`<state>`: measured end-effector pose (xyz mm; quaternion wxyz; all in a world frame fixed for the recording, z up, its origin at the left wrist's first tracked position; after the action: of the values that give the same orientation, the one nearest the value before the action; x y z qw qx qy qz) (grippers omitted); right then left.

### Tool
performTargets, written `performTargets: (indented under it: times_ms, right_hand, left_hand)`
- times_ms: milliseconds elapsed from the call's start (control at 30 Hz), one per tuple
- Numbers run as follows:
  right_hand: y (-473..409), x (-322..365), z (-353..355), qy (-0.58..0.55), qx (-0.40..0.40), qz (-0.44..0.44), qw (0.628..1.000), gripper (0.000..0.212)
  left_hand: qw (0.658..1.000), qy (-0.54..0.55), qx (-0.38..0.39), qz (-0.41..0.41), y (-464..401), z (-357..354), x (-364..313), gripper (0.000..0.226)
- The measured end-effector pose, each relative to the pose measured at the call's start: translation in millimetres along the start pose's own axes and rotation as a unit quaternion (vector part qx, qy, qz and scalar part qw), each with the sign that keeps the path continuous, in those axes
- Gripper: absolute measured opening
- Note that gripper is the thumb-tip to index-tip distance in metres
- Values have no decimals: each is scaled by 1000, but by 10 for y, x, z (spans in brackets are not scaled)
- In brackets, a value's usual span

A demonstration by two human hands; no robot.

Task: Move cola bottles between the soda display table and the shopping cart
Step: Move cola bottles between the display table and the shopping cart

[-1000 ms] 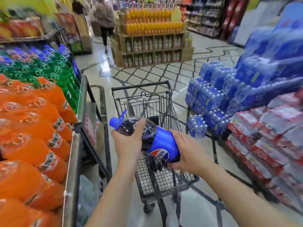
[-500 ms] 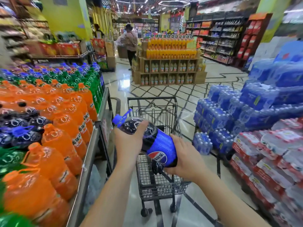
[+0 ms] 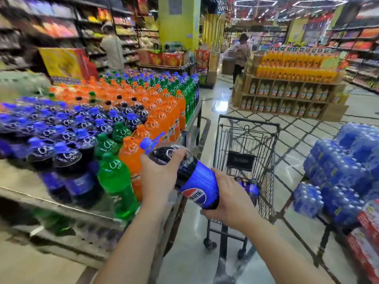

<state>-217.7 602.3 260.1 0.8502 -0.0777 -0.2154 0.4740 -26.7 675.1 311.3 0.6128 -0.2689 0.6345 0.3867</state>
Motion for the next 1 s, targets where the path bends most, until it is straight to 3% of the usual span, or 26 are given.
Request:
performTargets:
  times_ms: [367, 733, 1000]
  right_hand:
    - [-429, 1667, -660, -39, 36, 126, 991, 119]
    - [-1004, 3754, -1681, -102, 34, 184, 977, 121]
    - [-1543, 4675, -2068, -110, 55, 231, 965, 111]
  left_hand:
    - [993, 15, -114, -1, 87, 2065, 31, 73]
    - [981, -8, -192, -13, -164, 4413, 51, 70]
    - [969, 14, -245, -5, -468, 5459, 101, 83]
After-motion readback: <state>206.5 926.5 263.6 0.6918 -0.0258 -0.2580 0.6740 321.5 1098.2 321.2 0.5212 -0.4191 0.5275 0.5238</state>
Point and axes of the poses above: each hand's wrist, its own y-axis away from the middle knuckle, its own z-axis out of the back of the hand, x = y × z, the point moved 3 cm from there along -y, towards the middle knuckle, and after that the axes turned 14 degrees about z, right-handed, at the moved point
